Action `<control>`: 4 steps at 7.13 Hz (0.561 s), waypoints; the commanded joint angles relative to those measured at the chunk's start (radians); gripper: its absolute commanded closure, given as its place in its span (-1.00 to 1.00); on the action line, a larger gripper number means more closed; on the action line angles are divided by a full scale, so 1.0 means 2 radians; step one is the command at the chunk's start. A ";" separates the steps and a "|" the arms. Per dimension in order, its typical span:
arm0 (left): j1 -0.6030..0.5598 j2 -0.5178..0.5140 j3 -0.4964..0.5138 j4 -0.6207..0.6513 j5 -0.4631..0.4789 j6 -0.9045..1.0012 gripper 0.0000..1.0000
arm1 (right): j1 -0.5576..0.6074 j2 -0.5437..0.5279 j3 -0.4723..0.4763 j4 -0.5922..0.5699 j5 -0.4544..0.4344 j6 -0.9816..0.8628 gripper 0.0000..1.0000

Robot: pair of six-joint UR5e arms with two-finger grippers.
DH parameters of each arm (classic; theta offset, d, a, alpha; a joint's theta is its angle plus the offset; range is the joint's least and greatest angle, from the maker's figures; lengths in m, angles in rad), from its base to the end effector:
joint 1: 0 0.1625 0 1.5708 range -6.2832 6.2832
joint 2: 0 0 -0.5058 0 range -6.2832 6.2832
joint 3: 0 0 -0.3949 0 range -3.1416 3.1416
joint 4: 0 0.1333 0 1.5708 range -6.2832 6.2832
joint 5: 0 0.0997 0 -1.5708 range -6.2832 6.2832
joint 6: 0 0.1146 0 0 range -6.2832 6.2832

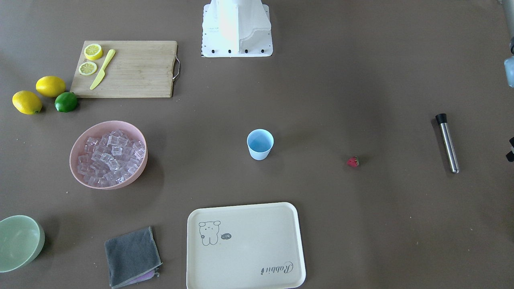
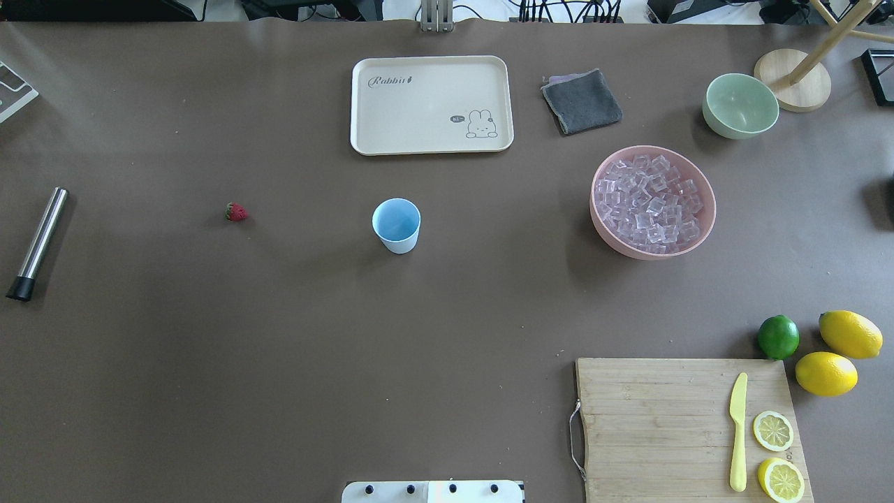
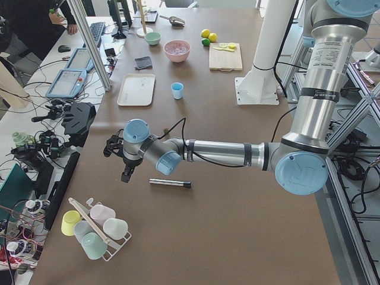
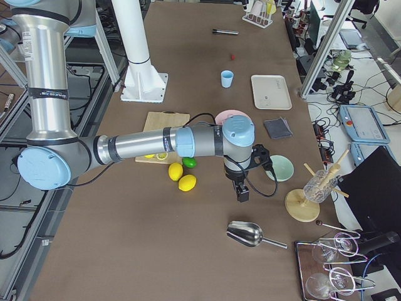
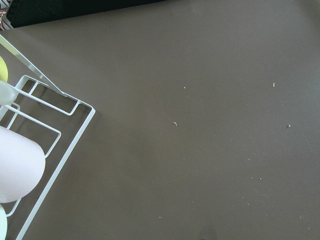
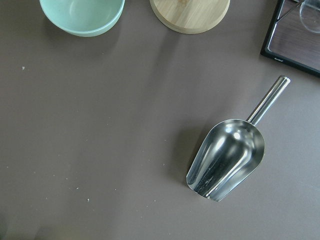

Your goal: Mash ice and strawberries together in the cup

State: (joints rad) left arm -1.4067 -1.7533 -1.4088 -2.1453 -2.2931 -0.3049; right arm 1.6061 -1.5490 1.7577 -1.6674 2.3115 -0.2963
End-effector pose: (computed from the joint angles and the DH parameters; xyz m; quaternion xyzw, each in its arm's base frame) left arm 0.0441 -0.6185 0.6671 0.1882 0.3923 0.0404 0.8995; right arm 0.0738 -0.5036 0.6593 0.1111 -0.3478 -0.1412 0.9202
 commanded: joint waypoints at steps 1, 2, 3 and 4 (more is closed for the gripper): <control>0.001 0.007 0.003 -0.020 0.012 0.000 -0.96 | 0.000 -0.001 0.000 0.000 0.000 -0.001 -0.98; 0.001 0.007 0.001 -0.020 0.011 -0.002 -0.96 | 0.000 0.000 0.000 0.000 0.000 0.000 -0.98; 0.001 0.007 0.007 -0.020 0.014 0.000 -0.96 | 0.000 0.000 0.000 0.000 0.000 0.000 -0.98; 0.001 0.008 0.017 -0.018 0.008 0.002 -0.96 | 0.000 -0.001 0.000 -0.001 0.000 0.000 -0.98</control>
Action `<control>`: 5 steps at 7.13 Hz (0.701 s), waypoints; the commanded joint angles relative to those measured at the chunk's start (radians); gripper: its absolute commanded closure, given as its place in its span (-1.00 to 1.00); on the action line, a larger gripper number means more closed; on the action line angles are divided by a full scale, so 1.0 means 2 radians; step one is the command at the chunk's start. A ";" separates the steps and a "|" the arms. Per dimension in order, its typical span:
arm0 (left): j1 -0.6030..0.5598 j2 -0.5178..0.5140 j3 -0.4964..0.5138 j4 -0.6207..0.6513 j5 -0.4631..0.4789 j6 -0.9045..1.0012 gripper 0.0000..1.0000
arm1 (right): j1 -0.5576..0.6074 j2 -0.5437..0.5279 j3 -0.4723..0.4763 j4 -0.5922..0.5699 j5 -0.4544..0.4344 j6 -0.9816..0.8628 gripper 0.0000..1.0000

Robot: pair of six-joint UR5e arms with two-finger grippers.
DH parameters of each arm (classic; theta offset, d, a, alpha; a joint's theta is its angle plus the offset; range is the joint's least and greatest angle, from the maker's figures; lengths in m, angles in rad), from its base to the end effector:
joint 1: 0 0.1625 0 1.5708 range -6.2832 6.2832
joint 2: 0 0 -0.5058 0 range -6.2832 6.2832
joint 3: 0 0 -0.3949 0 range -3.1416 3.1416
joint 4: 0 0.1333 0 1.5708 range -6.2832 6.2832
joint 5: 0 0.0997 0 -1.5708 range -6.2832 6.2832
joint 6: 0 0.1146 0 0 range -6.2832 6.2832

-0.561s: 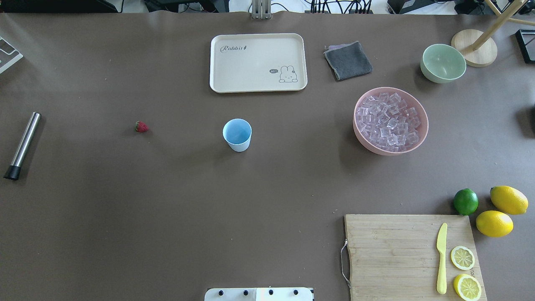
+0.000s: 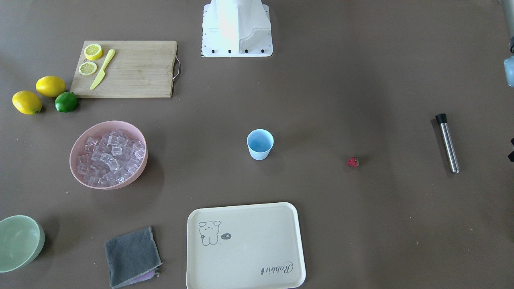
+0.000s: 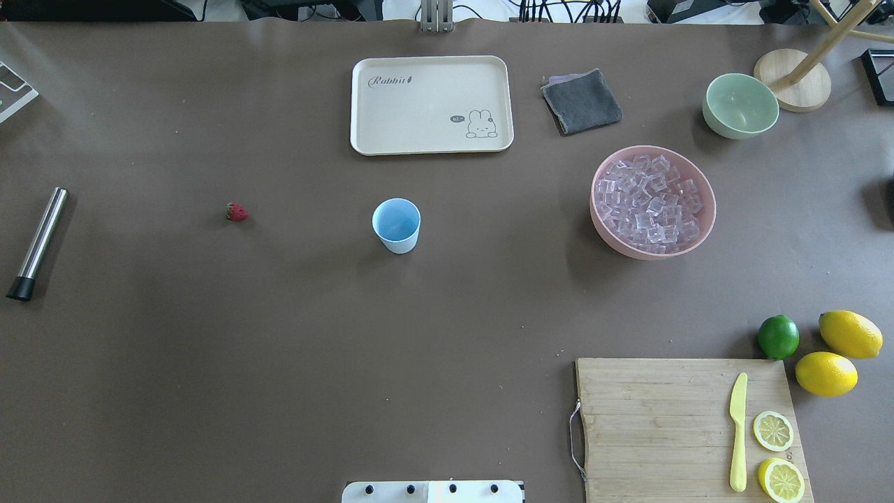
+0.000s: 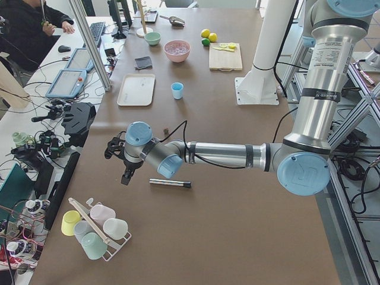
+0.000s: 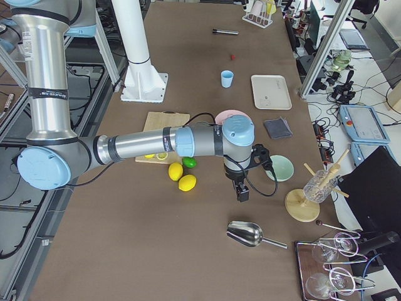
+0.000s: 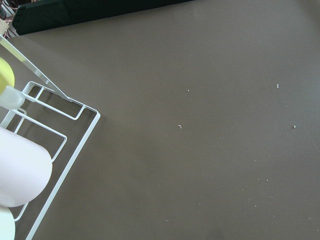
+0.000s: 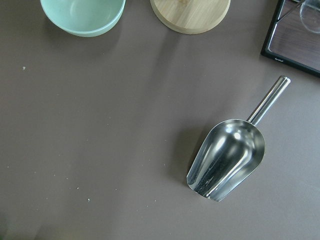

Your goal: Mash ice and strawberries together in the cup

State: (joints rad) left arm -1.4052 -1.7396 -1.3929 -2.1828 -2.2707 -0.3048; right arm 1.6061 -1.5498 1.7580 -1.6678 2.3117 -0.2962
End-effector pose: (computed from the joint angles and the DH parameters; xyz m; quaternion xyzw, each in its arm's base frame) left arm 0.0422 -0.6131 0.6804 0.1949 0.3834 0.0392 0.9019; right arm 0.0738 -0.5032 0.6595 0.1107 -0.3480 -0.1410 0.9202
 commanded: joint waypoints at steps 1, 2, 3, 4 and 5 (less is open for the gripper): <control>0.000 -0.001 0.005 0.006 -0.003 -0.002 -0.96 | 0.000 -0.001 -0.005 -0.003 -0.001 0.003 -0.98; 0.000 -0.003 0.005 0.008 -0.004 -0.002 -0.96 | 0.000 0.000 -0.004 -0.009 0.000 0.019 -0.98; -0.001 -0.005 0.005 0.009 -0.004 -0.001 -0.96 | 0.000 -0.001 -0.004 -0.008 -0.002 0.044 -0.98; -0.001 -0.005 0.005 0.025 -0.010 0.002 -0.96 | 0.000 -0.001 -0.004 -0.007 -0.004 0.044 -0.98; -0.010 -0.008 0.004 0.050 -0.049 0.007 -0.96 | 0.000 0.000 -0.004 -0.007 -0.005 0.044 -0.98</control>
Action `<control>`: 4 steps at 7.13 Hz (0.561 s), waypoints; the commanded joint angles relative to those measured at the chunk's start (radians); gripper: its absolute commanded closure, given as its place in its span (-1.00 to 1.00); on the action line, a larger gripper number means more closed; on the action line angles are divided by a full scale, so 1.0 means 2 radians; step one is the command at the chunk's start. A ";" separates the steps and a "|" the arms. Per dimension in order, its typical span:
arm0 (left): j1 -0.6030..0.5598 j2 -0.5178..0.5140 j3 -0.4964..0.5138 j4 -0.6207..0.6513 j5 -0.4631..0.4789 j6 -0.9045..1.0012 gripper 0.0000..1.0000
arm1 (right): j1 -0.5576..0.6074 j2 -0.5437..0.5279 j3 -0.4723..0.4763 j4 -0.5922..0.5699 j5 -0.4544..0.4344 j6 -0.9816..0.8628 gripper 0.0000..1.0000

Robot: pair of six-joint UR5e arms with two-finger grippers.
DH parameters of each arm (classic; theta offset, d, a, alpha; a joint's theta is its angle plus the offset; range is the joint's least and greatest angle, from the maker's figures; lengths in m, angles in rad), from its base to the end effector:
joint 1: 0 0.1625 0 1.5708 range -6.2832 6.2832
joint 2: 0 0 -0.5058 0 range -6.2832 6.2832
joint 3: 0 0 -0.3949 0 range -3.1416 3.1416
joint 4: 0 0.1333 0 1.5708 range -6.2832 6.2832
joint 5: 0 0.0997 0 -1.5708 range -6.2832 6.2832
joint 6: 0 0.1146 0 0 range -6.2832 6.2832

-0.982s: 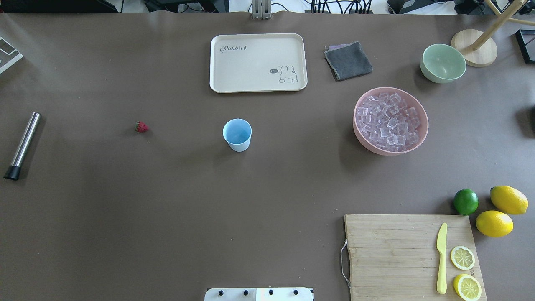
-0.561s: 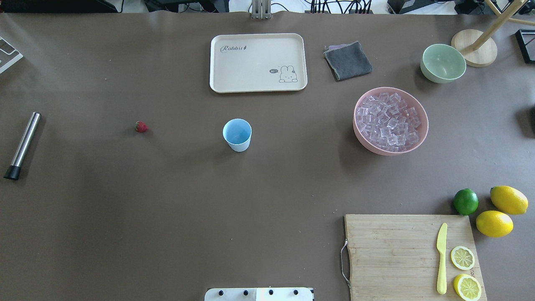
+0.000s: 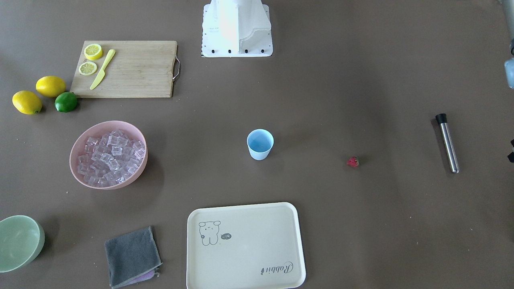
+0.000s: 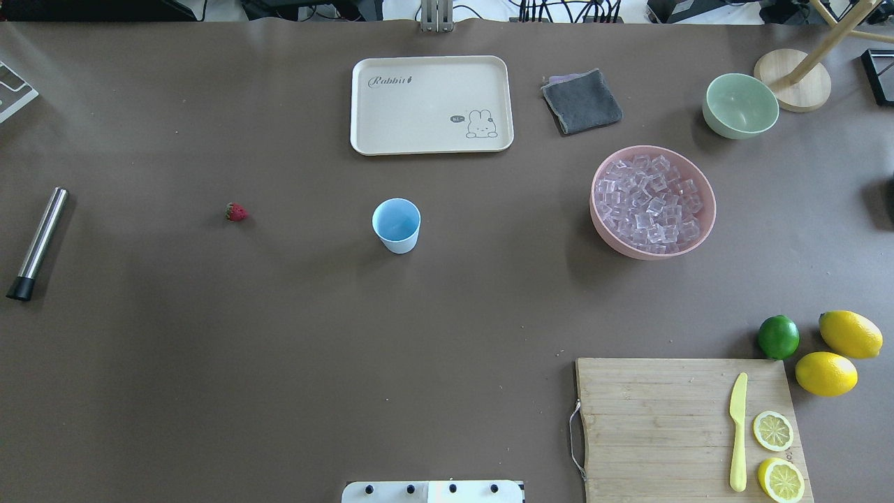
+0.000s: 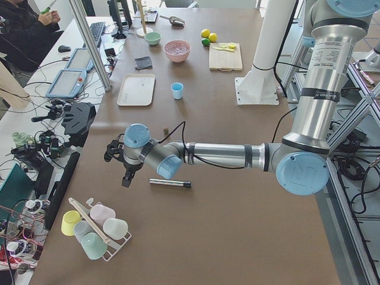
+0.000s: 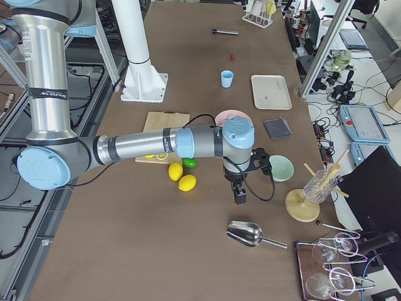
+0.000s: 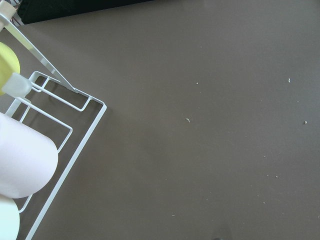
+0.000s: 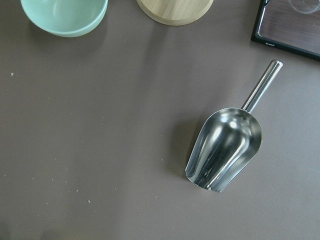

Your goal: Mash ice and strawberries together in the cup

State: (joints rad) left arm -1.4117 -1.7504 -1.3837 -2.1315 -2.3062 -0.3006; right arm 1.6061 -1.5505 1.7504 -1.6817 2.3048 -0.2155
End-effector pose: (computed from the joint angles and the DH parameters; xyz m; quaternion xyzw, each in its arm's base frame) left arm 0.0417 -0.6159 0.6830 0.1693 0.3948 0.0345 0.9024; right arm 0.0743 -0.5019 0.6657 0.0860 -0.3505 -0.0998 0.9273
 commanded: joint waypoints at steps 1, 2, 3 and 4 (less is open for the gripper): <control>-0.012 -0.001 -0.002 0.031 -0.045 0.005 -0.96 | 0.000 0.001 0.000 0.000 -0.002 0.003 -0.98; -0.013 -0.001 -0.002 0.041 -0.044 0.021 -0.96 | -0.001 0.000 0.000 0.001 -0.001 0.003 -0.98; -0.023 0.000 -0.002 0.057 -0.044 0.041 -0.96 | 0.000 0.000 0.000 0.001 -0.002 0.003 -0.98; -0.033 0.000 -0.007 0.078 -0.039 0.059 -0.96 | 0.000 0.000 0.000 0.001 -0.002 0.003 -0.98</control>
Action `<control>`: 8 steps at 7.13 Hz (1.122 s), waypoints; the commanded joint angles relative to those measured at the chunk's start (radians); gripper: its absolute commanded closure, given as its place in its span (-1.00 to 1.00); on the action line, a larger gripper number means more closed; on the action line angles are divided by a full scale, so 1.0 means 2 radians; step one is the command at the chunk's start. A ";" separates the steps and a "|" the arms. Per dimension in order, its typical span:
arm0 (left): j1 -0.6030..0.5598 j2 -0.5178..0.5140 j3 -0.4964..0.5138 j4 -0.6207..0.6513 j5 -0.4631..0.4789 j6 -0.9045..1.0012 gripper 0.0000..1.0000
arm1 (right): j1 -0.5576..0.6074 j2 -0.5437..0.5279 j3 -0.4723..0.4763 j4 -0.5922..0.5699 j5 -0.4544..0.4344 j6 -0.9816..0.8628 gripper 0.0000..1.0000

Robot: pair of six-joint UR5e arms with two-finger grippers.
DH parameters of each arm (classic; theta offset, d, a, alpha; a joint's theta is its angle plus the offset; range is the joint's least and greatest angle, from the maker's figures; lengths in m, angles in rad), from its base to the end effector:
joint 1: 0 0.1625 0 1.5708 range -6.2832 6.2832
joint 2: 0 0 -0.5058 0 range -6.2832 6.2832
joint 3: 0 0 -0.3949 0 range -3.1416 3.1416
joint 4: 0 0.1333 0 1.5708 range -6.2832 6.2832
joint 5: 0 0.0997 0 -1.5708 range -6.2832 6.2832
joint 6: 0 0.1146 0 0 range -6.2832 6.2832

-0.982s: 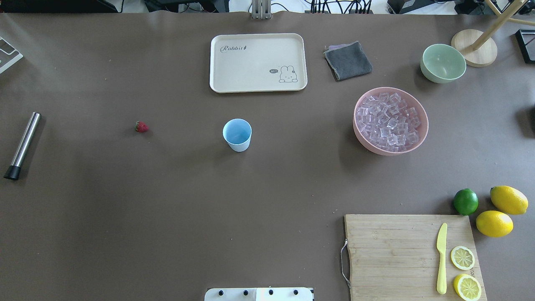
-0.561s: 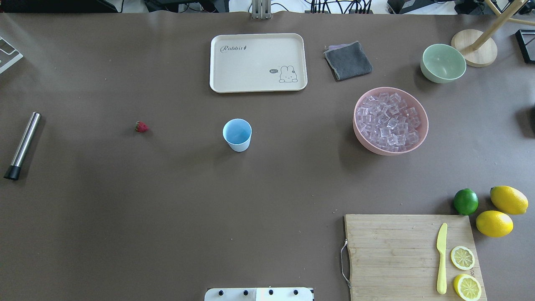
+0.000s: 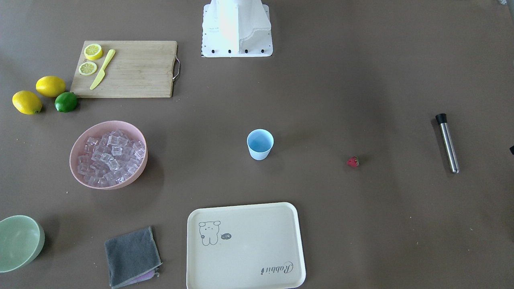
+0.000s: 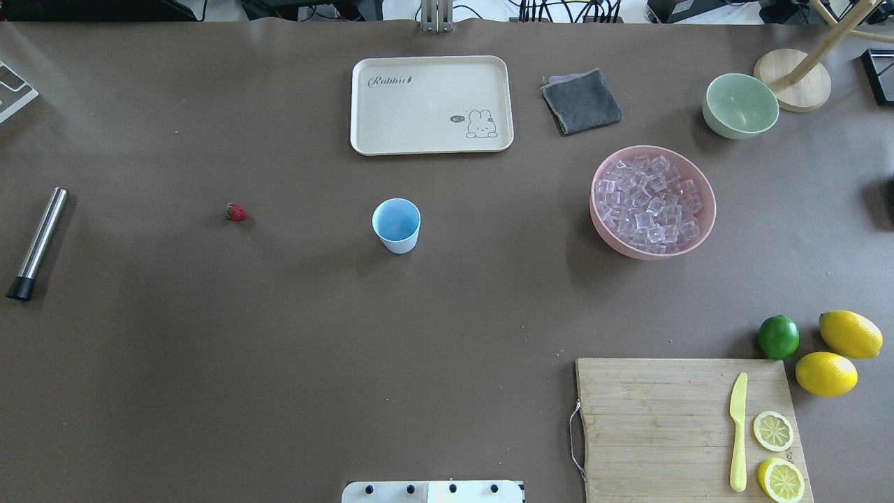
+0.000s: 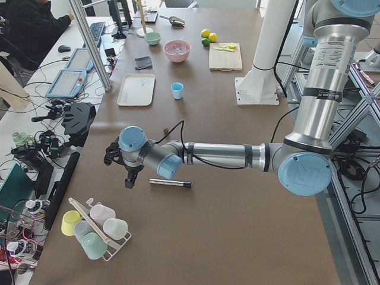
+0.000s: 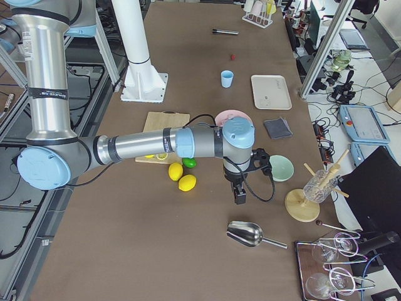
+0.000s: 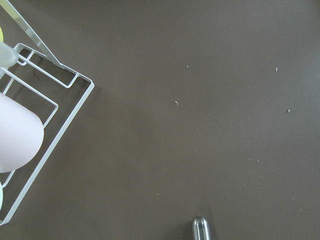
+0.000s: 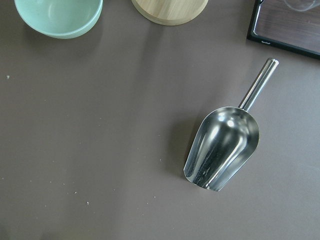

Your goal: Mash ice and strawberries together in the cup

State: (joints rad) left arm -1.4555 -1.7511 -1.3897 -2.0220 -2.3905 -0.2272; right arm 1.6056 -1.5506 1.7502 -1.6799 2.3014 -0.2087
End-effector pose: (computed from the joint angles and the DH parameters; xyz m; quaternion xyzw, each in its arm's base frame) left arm 0.0209 -0.6111 0.6874 0.1356 0.4176 0.0388 0.8976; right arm 0.0743 -0.5020 0.6659 0.0853 -0.3491 -0.0971 0.9281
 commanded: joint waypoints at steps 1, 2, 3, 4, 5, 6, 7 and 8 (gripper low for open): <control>-0.018 0.000 -0.007 0.028 0.003 0.028 -0.96 | 0.000 0.001 0.000 0.000 0.000 0.000 -0.98; -0.017 0.003 -0.008 0.028 0.003 0.028 -0.96 | -0.001 0.000 0.000 0.000 -0.001 0.000 -0.98; -0.017 0.004 -0.009 0.028 0.003 0.028 -0.96 | -0.001 0.000 0.000 0.000 -0.001 0.000 -0.98; -0.018 0.004 -0.009 0.028 0.003 0.028 -0.96 | -0.001 0.000 0.000 0.000 -0.001 0.001 -0.98; -0.019 0.004 -0.008 0.027 0.003 0.028 -0.96 | -0.006 0.002 -0.001 0.000 -0.004 0.004 -0.98; -0.022 0.004 -0.009 0.027 0.003 0.028 -0.96 | -0.029 0.012 -0.002 0.001 -0.012 0.040 -0.98; -0.025 0.004 -0.009 0.026 0.003 0.029 -0.96 | -0.057 0.033 0.000 0.002 -0.025 0.085 -0.98; -0.028 0.006 -0.014 0.026 0.003 0.029 -0.96 | -0.099 0.068 0.002 0.002 -0.025 0.151 -0.98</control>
State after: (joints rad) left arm -1.5040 -1.7416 -1.4105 -1.9690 -2.3838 -0.1693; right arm 1.4936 -1.4833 1.7502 -1.6773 2.2611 -0.0423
